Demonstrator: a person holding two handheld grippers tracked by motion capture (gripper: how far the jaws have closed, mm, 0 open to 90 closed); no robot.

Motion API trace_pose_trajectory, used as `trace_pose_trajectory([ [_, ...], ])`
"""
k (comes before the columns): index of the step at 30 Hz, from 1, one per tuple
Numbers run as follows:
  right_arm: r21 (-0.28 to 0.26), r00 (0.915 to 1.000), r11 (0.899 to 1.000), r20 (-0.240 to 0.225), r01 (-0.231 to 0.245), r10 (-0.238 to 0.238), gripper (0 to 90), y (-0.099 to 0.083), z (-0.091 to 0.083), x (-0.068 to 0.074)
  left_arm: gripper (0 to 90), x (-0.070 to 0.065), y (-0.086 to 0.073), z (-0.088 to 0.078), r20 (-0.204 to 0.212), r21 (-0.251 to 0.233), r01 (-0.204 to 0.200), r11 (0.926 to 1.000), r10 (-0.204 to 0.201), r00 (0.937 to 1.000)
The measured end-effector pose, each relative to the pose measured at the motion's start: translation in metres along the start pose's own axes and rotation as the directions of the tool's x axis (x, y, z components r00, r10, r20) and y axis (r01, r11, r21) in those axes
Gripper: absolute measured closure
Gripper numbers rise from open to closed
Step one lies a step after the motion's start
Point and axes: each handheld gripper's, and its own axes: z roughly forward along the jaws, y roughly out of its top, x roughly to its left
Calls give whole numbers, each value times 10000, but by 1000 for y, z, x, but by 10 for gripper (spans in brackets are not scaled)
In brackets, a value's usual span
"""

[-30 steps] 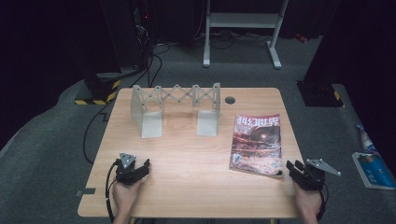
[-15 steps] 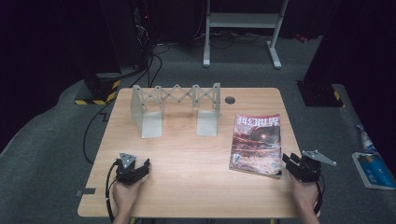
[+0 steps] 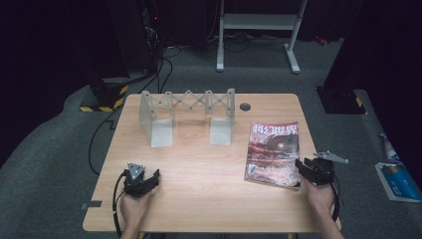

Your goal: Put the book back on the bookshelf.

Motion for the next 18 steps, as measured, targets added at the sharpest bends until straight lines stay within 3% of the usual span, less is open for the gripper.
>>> trace_pose_trajectory([
  [18, 470, 9989, 9985, 367, -291, 274, 528, 8, 29, 0, 336, 0, 0, 0, -17, -31, 10, 10000, -10, 10000],
])
